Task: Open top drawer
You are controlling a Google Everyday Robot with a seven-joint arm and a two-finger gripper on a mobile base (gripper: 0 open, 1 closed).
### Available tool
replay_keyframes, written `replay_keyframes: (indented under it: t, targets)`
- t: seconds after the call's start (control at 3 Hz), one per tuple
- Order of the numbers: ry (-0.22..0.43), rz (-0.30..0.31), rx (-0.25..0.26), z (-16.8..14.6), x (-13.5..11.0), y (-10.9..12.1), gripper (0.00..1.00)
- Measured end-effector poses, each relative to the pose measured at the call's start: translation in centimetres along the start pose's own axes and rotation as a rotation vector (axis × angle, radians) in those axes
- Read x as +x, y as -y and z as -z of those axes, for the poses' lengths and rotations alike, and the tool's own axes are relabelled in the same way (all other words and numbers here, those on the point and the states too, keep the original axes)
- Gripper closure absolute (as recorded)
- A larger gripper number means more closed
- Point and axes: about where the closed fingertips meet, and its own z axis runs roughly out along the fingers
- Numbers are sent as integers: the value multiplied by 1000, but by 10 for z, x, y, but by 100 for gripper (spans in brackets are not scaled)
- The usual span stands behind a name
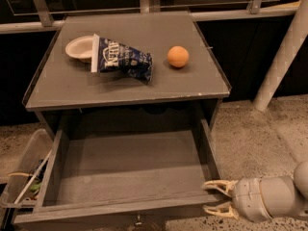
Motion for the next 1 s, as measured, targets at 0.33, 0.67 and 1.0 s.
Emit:
replay_keyframes:
  t: [0.33, 0.67, 1.0]
  targets:
    - [0, 0, 0, 0, 0, 0, 59]
    - [0, 0, 0, 0, 0, 0, 36]
    - [0, 0, 0, 0, 0, 0, 13]
